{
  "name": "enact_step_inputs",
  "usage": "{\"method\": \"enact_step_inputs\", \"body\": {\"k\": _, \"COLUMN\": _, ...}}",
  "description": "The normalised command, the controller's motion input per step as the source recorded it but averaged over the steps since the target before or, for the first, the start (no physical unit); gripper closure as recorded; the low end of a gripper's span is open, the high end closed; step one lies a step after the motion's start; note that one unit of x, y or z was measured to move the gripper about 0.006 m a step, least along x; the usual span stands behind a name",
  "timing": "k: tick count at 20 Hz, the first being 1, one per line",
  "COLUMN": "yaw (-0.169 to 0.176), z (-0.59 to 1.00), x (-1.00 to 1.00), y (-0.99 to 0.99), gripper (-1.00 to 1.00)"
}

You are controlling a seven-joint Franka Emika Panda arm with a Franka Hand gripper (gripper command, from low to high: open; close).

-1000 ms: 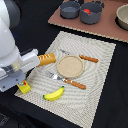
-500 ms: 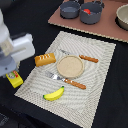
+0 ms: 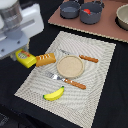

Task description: Interact with the objects in diverse but meaningful ways.

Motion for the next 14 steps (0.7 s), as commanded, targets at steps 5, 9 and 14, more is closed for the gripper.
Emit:
{"method": "enact_step_inputs", "body": {"k": 5, "yaw": 0.131, "z": 0.41, "x": 0.31, "y": 0.53, "gripper": 1.0}}
{"method": "enact_step_inputs", "body": {"k": 9, "yaw": 0.133, "z": 0.31, "x": 0.36, "y": 0.53, "gripper": 1.0}}
{"method": "enact_step_inputs", "body": {"k": 14, "yaw": 0.133, "z": 0.15, "x": 0.38, "y": 0.56, "gripper": 1.0}}
